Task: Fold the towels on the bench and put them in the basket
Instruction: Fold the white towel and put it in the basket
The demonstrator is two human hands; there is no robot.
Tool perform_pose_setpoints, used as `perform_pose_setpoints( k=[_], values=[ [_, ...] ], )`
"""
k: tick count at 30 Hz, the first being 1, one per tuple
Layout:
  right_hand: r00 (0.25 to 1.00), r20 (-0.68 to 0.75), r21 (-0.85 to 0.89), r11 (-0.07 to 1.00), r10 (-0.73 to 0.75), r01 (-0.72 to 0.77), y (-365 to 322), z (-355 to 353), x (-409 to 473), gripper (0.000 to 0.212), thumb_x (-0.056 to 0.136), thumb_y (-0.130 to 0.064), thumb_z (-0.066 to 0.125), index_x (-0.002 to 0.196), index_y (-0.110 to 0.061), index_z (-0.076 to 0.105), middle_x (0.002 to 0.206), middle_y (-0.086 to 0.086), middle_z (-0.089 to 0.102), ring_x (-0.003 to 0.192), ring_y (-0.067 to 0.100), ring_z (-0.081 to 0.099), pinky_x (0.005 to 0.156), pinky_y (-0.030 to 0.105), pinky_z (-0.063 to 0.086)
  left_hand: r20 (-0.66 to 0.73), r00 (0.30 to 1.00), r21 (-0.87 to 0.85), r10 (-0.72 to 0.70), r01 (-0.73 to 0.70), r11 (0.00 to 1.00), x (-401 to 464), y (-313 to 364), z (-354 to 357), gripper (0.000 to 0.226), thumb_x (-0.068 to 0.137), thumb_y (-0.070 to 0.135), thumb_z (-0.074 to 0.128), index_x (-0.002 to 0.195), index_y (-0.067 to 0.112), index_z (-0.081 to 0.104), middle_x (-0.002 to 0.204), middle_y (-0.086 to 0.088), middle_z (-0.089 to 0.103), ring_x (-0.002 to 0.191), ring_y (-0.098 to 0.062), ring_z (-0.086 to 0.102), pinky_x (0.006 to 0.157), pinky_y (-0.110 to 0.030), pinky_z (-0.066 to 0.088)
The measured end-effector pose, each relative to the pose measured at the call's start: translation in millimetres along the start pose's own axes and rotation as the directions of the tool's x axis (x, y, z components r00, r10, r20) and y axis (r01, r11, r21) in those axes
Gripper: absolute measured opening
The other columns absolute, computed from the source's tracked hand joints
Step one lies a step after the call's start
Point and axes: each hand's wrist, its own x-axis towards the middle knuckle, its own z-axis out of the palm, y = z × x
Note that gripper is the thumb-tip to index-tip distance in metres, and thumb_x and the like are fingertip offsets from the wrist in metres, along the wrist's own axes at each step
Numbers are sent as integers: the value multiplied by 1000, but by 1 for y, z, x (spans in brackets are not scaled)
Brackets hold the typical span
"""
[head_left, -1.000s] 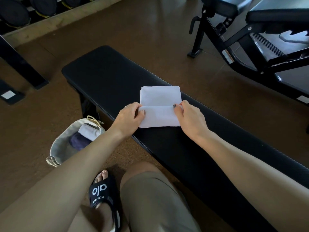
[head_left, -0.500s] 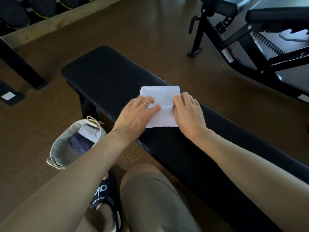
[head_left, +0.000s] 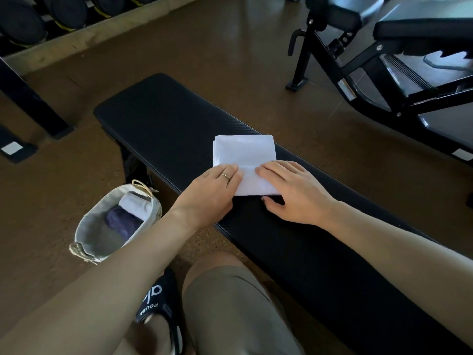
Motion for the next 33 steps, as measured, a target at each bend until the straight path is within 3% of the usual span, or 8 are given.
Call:
perform_pose_setpoints(
  k=[6,8,11,15,18,21,23,33],
  values=[
    [1000,4,106,994,8,-8,7,-8,8,56,90,-32,73,141,-15,56,134,3,65,123,22,60,113,34,37,14,1000,-28,-22,22,999,7,-3,-1,60,72,4,51,131,-7,57,128,-27,62,117,-41,63,97,-48,56],
    [999,4,166,985,54,-54,8,-13,13,50,92,-32,69,137,-16,56,124,2,69,116,22,63,111,36,41,-13,999,-78,-45,43,996,8,-7,-3,58,71,4,51,128,-1,57,125,-20,64,109,-36,65,80,-43,59],
    [993,23,247,962,115,-117,8,-12,16,39,94,-38,59,129,-22,53,103,-5,68,97,18,60,96,42,50,-35,991,-203,-129,119,972,7,-17,-5,50,79,15,55,129,12,51,118,-4,58,88,-29,62,59,-36,44],
    [983,-5,381,910,181,-166,11,-9,22,27,94,-31,62,119,-22,56,98,-10,63,84,13,58,75,35,49,8,974,-406,-224,208,890,6,-28,-6,49,81,30,44,129,24,49,121,6,56,91,-27,63,77,-43,53],
    [962,-51,499,841,269,-208,12,-7,30,20,95,-29,62,114,-22,60,107,-13,61,91,9,59,78,28,46,17,951,-575,-310,263,775,8,-34,-6,43,86,24,50,129,21,53,115,8,60,99,-14,57,90,-33,47],
    [925,-14,569,764,380,-305,12,-3,39,16,101,-33,58,113,-23,61,98,-13,62,85,8,59,78,29,46,50,895,-696,-443,350,628,11,-38,-3,27,94,17,52,120,25,55,92,8,56,80,-8,52,70,-24,38],
    [898,27,545,747,439,-381,12,1,43,21,104,-37,52,116,-22,61,92,-10,62,85,8,55,90,34,45,101,852,-749,-513,405,525,15,-38,0,18,99,21,48,115,26,54,90,4,56,77,-10,52,63,-25,38],
    [799,176,490,653,575,-577,10,2,69,32,106,-52,39,110,-23,53,82,-5,60,88,20,60,97,48,47,184,728,-726,-660,554,408,37,-39,10,15,102,32,43,104,22,54,96,-2,56,83,-15,52,62,-27,36]
  ],
)
